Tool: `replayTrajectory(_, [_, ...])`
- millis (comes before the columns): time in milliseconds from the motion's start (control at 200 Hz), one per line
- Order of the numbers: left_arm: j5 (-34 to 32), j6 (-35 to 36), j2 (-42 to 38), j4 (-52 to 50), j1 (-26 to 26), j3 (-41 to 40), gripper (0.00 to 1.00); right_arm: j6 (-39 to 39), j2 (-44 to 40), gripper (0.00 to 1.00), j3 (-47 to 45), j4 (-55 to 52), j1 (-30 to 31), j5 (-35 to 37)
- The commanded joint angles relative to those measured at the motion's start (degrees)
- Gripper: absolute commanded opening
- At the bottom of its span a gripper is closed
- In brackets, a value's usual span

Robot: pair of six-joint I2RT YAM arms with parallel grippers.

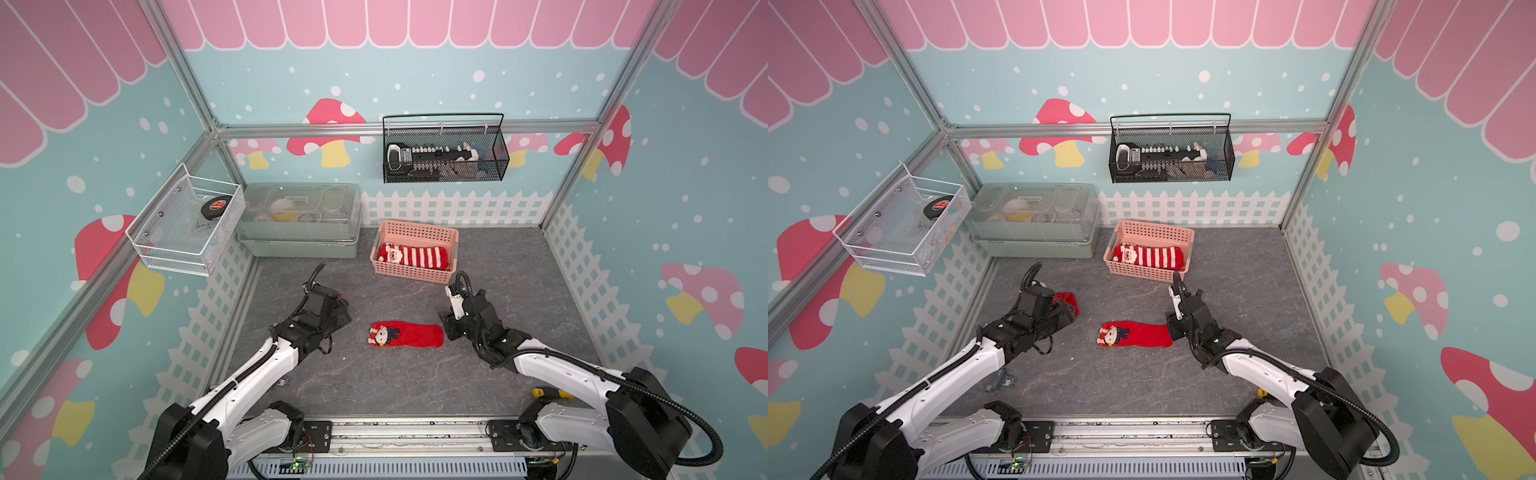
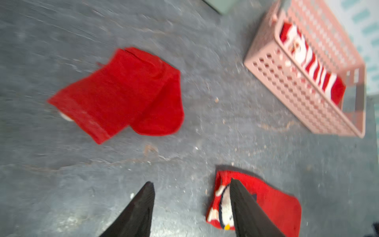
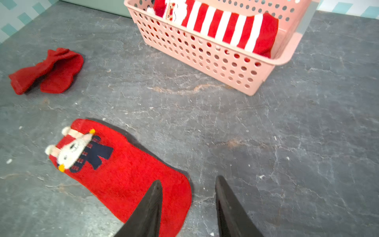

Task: Place the socks together as a pair
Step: Pick up the sock at the center of the board.

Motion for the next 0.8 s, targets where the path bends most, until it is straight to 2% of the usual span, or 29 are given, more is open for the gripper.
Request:
replayTrajectory(0, [-3.92, -4.58, -3.06, -0.48, 5.26, -3.84, 0.58, -1.92, -1.9, 0.43, -4.06, 8.47, 0.18, 3.74])
replayTrajectory(150, [-2.58, -7.82, -2.8, 4.21, 12.06, -7.18, 0.59, -3.39, -4.1, 0.43, -6.12, 10.53, 0.13, 7.76])
replayTrajectory(340, [2.89, -9.42, 6.91, 7.28, 17.44, -5.41, 0.6, -2.75, -4.81, 0.44, -7.74, 13.88, 0.19, 5.36])
replayTrajectory(550, [3.38, -9.71, 17.0, 7.78, 18.3, -1.91, 0.58, -2.96, -5.22, 0.44, -8.27, 15.02, 0.15, 5.05])
replayTrajectory(741, [4.41, -10.29, 20.8, 11.5, 18.48, -1.85, 0.52, -2.89, -5.43, 0.45, -8.53, 15.29, 0.15, 3.98])
replayTrajectory(796, [4.4, -10.49, 21.71, 11.69, 18.48, -1.71, 0.47, -2.9, -5.51, 0.45, -8.66, 15.37, 0.13, 4.11])
